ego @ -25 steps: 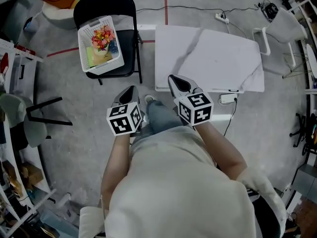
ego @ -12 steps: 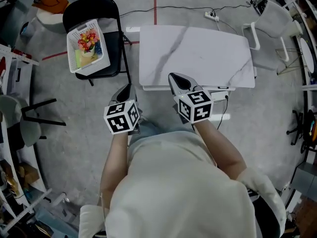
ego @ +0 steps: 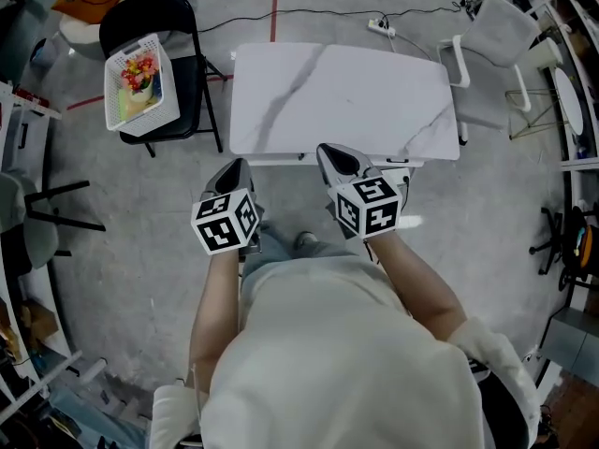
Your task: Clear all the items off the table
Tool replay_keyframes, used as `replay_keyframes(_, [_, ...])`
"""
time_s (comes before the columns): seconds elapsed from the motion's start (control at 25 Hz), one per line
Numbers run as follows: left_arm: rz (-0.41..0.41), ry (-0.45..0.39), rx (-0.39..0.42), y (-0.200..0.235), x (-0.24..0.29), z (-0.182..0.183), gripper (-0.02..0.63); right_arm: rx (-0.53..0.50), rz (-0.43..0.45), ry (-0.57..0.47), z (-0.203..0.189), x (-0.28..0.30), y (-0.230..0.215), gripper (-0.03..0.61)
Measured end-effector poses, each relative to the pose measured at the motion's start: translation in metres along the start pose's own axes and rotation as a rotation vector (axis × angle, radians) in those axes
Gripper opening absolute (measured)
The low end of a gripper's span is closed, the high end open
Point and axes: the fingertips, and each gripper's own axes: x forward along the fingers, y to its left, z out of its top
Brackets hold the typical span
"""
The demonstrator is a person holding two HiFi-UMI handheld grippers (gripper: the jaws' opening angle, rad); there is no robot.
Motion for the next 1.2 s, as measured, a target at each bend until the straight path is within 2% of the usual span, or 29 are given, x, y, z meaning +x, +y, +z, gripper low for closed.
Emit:
replay_keyframes(0.28, [-0.042,0.005,0.04,-0.055,-0.007,-0.035,0.009,0.016,-0.032,-0.026,-0.023,-0.045,-0.018,-0.002])
replay_keyframes(0.64, [-0.131,0.021,0.111,-0.115,-0.029,-0.076,0.009,0.051,-0.08,-0.051,-0.061,-0.103,-0.021,-0.002])
replay_keyframes(0.96, [-0.181,0.029,0.167,-0.15,-0.049,-0.097,0.009,0.051,-0.101,-0.069,-0.076,-0.137,-0.021,-0.002])
replay_keyframes(1.2, [-0.197,0.026,0.19,-0.16,-0.061,-0.101,0.008,0.039,-0.09,-0.081,-0.076,-0.143,-0.013,-0.002])
